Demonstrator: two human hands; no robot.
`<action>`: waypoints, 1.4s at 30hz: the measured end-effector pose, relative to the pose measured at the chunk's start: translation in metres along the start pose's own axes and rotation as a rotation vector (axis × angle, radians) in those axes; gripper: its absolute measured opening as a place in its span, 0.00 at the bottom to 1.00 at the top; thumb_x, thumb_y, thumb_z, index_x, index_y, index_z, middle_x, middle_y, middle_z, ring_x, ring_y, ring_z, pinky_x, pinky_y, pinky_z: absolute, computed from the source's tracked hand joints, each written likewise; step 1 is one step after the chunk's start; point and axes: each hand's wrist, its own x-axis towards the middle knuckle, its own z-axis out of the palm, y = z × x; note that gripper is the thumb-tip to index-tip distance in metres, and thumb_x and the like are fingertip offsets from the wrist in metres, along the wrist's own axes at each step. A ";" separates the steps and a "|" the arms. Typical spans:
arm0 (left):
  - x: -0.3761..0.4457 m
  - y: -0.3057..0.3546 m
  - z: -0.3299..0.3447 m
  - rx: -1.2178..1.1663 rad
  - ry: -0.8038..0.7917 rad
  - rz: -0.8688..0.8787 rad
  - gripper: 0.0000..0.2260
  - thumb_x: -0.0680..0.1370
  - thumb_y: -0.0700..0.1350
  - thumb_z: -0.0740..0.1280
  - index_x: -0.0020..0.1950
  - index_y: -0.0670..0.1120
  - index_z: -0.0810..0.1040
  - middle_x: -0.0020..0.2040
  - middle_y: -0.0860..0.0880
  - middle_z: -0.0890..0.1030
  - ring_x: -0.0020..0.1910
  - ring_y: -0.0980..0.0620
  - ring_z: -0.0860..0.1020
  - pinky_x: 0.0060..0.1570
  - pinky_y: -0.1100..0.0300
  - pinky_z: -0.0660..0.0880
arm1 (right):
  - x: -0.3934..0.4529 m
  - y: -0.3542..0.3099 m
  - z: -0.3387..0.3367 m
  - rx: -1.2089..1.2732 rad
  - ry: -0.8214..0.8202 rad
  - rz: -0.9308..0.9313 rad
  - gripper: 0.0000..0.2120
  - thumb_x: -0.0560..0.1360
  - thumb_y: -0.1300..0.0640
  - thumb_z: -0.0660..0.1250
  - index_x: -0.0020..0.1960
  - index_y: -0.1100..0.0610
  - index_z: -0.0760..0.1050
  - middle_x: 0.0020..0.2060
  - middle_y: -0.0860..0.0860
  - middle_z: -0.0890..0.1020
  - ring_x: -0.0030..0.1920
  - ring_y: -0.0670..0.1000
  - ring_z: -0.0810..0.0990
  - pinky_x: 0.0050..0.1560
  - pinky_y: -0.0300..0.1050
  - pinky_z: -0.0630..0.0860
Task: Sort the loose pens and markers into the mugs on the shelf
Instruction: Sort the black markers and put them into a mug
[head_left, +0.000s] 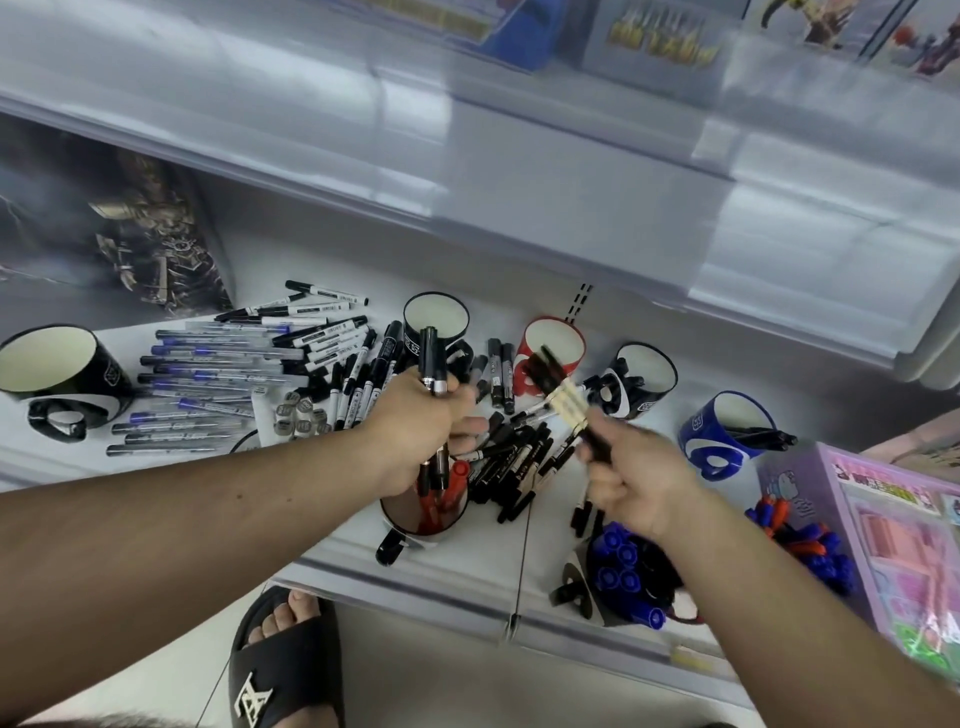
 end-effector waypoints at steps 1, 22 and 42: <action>0.000 0.000 0.000 -0.012 -0.014 -0.027 0.08 0.80 0.41 0.66 0.55 0.37 0.75 0.52 0.46 0.83 0.37 0.52 0.83 0.39 0.55 0.81 | 0.014 -0.011 -0.001 -0.019 0.077 -0.045 0.13 0.80 0.50 0.65 0.56 0.59 0.78 0.27 0.51 0.72 0.20 0.44 0.57 0.17 0.35 0.54; -0.013 -0.010 -0.019 -0.354 -0.410 -0.293 0.14 0.81 0.36 0.61 0.62 0.46 0.79 0.47 0.49 0.84 0.44 0.49 0.83 0.53 0.51 0.77 | 0.126 -0.066 0.022 0.176 0.065 0.092 0.18 0.81 0.51 0.61 0.62 0.64 0.74 0.58 0.59 0.78 0.46 0.54 0.80 0.37 0.42 0.81; -0.031 -0.018 -0.011 0.096 -0.424 -0.275 0.11 0.81 0.48 0.62 0.53 0.43 0.78 0.45 0.44 0.86 0.33 0.51 0.82 0.29 0.60 0.76 | -0.050 0.028 0.065 -0.310 0.049 -0.416 0.05 0.77 0.58 0.68 0.43 0.59 0.78 0.27 0.49 0.79 0.27 0.48 0.78 0.28 0.40 0.73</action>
